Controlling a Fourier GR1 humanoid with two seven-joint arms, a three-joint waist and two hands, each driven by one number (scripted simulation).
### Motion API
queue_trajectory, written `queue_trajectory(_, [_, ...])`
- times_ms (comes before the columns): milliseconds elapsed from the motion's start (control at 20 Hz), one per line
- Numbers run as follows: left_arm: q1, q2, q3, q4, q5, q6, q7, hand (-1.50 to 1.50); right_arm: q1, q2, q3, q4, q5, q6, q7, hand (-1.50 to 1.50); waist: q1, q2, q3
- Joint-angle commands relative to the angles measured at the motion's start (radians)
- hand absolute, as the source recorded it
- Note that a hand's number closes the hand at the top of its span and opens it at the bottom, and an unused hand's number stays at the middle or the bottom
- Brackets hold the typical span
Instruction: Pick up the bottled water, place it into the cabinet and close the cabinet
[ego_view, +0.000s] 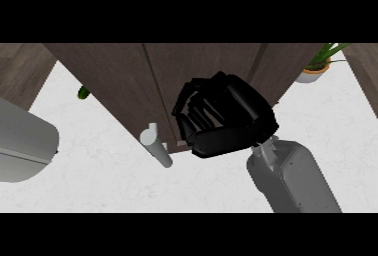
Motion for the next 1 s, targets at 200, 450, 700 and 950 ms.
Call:
queue_trajectory(200, [-0.001, -0.066, 0.061, 0.038, 0.007, -0.078, 0.038, -1.50, -0.130, -0.069, -0.147, 0.257, -0.075, 0.195, -0.056, 1.50, -0.013, 0.000, 0.001])
queue_trajectory(450, [-0.006, -0.039, 0.122, 0.023, 0.087, -0.078, 0.095, -1.50, -0.269, -0.005, -0.137, 0.427, -0.020, 0.196, -0.100, 1.50, -0.009, 0.001, 0.001])
queue_trajectory(700, [0.034, -0.022, 0.158, -0.012, 0.147, -0.091, 0.131, -1.50, -0.358, 0.004, -0.169, 0.493, -0.027, 0.188, -0.081, 1.50, 0.003, 0.003, 0.000])
queue_trajectory(950, [0.018, -0.043, 0.130, -0.024, 0.145, -0.094, 0.147, -1.50, -0.374, 0.003, -0.165, 0.547, -0.101, 0.255, -0.093, 1.50, 0.014, 0.007, 0.001])
